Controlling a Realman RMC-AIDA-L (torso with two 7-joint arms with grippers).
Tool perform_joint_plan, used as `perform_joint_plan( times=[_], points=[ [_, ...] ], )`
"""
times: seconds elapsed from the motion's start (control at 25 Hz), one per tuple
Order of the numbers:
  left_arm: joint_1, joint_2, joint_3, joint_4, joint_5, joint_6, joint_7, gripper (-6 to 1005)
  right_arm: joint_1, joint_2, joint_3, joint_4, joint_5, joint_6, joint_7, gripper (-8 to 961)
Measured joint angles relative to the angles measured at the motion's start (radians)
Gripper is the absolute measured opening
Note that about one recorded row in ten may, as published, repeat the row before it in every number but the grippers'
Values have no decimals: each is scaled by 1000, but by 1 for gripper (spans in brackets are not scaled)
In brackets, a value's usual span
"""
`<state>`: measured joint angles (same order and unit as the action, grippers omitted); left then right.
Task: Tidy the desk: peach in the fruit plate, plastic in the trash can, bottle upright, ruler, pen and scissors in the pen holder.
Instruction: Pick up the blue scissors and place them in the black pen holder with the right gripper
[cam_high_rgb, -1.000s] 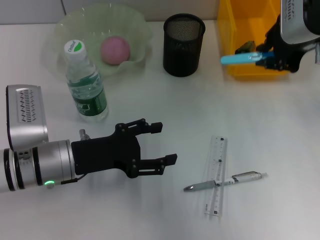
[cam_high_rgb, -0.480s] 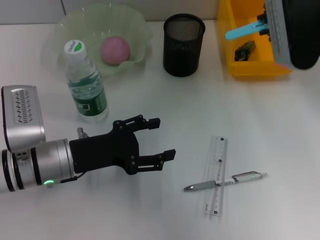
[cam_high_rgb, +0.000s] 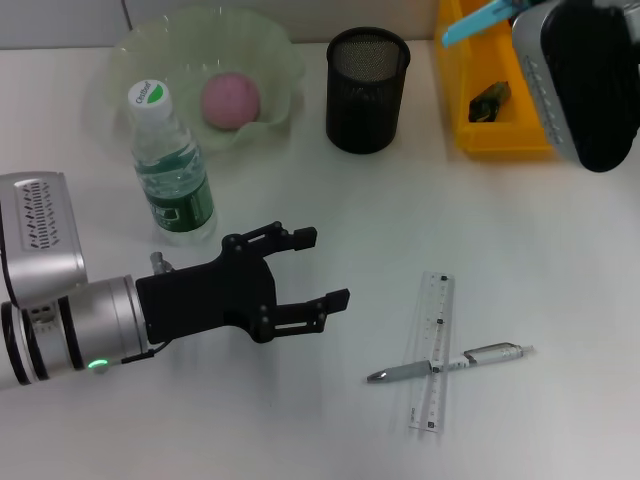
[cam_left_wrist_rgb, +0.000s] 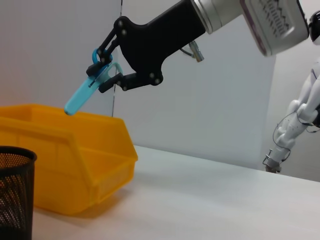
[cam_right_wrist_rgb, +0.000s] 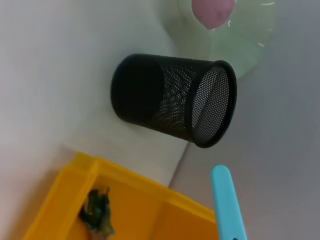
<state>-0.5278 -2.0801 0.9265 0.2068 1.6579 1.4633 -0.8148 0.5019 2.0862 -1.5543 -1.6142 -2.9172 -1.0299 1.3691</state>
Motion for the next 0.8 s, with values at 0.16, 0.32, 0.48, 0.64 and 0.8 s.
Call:
perform_joint_plan(
  times=[0.16,0.32,0.48,0.64,0.8],
  points=[
    [3,0,0,0,-5,-1,0,848,-27,0,-29,14,-1,90,-74,231],
    [5,0,0,0,-6,-7,0,847,-71,3,-69,47,-2,233,-184,232],
    [9,0,-1,0,-8,-8,1,843,-104,3,-97,77,-2,333,-286,232],
    [17,0,-4,0,-8,-13,12,842,-124,3,-132,138,-1,475,-408,232],
    [24,0,-8,0,-8,-20,15,842,-129,1,-157,171,0,552,-463,232]
  ],
)
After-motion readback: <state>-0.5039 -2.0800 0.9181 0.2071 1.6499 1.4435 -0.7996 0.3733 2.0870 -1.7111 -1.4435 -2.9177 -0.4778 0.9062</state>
